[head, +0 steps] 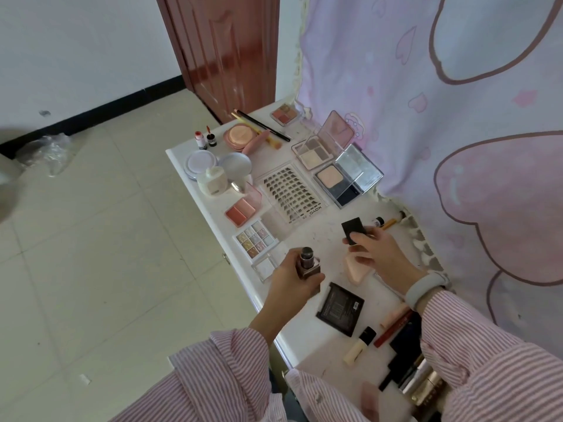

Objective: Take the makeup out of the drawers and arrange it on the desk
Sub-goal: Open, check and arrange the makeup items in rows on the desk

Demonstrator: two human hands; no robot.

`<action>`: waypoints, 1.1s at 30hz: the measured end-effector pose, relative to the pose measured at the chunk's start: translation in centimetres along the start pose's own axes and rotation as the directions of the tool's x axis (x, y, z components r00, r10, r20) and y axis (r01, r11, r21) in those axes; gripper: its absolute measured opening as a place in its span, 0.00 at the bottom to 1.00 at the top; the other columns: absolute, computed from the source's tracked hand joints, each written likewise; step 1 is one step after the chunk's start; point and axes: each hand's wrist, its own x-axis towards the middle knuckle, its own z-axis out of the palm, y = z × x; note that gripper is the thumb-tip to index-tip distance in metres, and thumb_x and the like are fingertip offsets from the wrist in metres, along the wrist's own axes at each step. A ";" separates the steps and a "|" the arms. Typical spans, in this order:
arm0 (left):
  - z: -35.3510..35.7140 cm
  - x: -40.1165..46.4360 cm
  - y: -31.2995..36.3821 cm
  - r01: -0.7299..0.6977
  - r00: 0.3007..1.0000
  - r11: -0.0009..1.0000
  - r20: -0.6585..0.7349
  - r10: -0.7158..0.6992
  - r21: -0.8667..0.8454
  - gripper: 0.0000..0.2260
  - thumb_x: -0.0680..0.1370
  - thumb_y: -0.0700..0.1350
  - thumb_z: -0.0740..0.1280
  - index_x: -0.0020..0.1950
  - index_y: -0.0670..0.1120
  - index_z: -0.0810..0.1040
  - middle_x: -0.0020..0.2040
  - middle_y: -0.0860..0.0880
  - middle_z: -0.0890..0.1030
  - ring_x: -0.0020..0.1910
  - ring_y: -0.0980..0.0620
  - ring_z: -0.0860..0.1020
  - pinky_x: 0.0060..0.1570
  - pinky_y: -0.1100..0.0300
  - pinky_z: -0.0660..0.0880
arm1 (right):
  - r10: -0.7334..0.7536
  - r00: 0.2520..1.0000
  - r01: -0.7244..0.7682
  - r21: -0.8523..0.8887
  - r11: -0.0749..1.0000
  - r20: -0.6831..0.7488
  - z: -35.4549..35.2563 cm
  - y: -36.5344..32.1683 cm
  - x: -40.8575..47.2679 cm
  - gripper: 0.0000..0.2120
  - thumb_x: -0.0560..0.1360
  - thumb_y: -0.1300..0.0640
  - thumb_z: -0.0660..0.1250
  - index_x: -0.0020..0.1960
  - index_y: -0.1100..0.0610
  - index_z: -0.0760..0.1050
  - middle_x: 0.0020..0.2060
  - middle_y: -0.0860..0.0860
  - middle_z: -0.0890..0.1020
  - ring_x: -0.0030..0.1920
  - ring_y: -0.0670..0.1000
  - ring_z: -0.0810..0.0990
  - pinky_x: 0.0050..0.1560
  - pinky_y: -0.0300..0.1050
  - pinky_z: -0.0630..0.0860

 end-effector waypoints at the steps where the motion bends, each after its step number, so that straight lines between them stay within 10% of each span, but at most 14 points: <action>1: 0.3 0.6 0.4 -0.034 0.999 0.999 -0.034 0.035 0.023 0.16 0.73 0.39 0.70 0.56 0.50 0.69 0.51 0.53 0.79 0.49 0.58 0.78 0.45 0.67 0.76 | -0.045 0.999 0.042 -0.118 0.992 -0.027 0.3 0.1 0.4 0.14 0.75 0.59 0.64 0.60 0.60 0.70 0.50 0.56 0.79 0.43 0.50 0.76 0.40 0.41 0.72; 5: 1.3 3.4 1.4 -0.128 0.979 0.948 -0.118 0.168 0.292 0.18 0.71 0.45 0.71 0.57 0.51 0.68 0.58 0.51 0.77 0.59 0.50 0.72 0.60 0.50 0.69 | -0.265 0.962 0.211 -0.446 0.870 -0.063 1.0 -0.2 1.9 0.14 0.72 0.61 0.67 0.56 0.63 0.73 0.46 0.54 0.75 0.43 0.50 0.73 0.35 0.37 0.67; 14: 2.7 7.9 1.7 -0.161 0.937 0.928 -0.243 0.251 0.337 0.20 0.73 0.41 0.70 0.63 0.45 0.70 0.58 0.47 0.77 0.59 0.49 0.72 0.55 0.64 0.66 | -0.449 0.890 0.228 -0.783 0.578 -0.073 1.6 0.2 5.3 0.16 0.72 0.53 0.67 0.56 0.60 0.72 0.51 0.57 0.77 0.53 0.57 0.72 0.54 0.49 0.67; 21: 3.1 8.6 1.4 -0.236 0.891 0.868 -0.258 0.373 0.436 0.17 0.73 0.41 0.70 0.61 0.42 0.72 0.56 0.42 0.77 0.57 0.44 0.72 0.53 0.58 0.68 | -0.419 0.906 0.200 -0.814 0.545 -0.057 1.8 0.2 6.0 0.21 0.73 0.45 0.64 0.61 0.56 0.70 0.51 0.52 0.80 0.57 0.56 0.72 0.57 0.51 0.64; 25: 3.0 7.4 0.8 -0.256 0.838 0.796 -0.284 0.465 0.548 0.23 0.71 0.41 0.71 0.64 0.40 0.71 0.59 0.43 0.77 0.60 0.43 0.72 0.60 0.55 0.66 | -0.587 0.810 0.326 -0.819 0.471 -0.015 -0.1 1.6 5.0 0.15 0.73 0.59 0.64 0.59 0.59 0.73 0.48 0.54 0.79 0.52 0.57 0.74 0.52 0.51 0.67; 33: 3.7 3.5 -2.8 -0.260 0.803 0.732 -0.279 0.526 0.630 0.22 0.69 0.39 0.66 0.62 0.45 0.66 0.58 0.43 0.74 0.58 0.50 0.67 0.58 0.55 0.65 | -0.583 0.680 0.413 -0.890 -0.195 0.444 -3.2 3.5 3.9 0.06 0.63 0.60 0.67 0.40 0.56 0.79 0.40 0.54 0.80 0.41 0.58 0.78 0.38 0.50 0.75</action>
